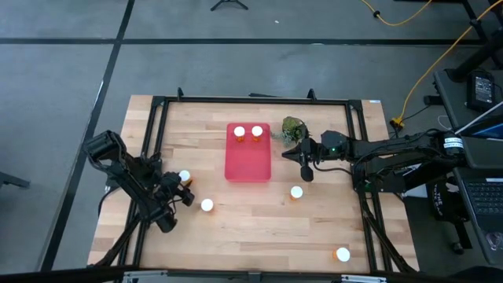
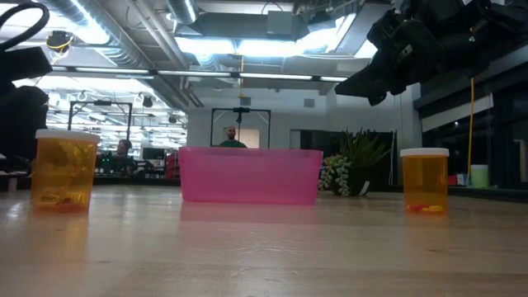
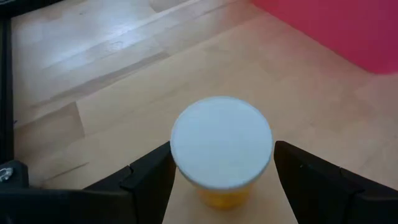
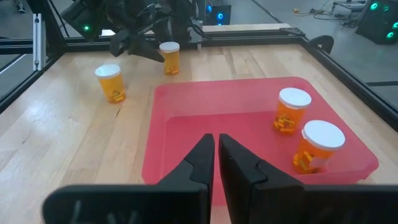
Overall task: Pick and place pill bottles into a basket
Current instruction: Put the orange pill bottle into the red bin
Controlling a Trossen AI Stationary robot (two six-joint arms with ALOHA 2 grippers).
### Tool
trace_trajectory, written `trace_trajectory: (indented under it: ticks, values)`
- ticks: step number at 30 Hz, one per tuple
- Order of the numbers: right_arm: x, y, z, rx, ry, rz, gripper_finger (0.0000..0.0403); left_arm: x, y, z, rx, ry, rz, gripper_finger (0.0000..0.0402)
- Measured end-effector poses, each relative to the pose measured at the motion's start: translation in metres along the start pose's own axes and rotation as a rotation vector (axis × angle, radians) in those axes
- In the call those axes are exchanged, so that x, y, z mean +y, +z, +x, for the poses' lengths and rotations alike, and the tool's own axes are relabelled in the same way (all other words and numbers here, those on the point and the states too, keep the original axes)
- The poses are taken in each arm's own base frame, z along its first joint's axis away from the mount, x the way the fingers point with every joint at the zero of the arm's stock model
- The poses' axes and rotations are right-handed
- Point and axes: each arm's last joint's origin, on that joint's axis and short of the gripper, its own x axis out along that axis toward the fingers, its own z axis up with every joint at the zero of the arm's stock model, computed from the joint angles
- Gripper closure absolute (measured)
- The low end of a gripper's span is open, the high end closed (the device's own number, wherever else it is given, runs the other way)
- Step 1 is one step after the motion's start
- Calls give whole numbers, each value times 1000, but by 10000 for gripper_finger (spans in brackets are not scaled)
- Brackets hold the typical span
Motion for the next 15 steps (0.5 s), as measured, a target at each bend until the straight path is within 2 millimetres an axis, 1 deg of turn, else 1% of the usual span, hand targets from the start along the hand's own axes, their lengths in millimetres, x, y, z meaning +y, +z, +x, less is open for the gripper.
trace_trajectory:
  ticks: [7, 15]
  values:
    - [0, 0, 0, 0, 0, 0, 374, 4, 1, 8, -11, 29, -2, 139]
    - [0, 0, 0, 0, 0, -1, 374, 3, 0, 8, -8, 18, -4, 143]
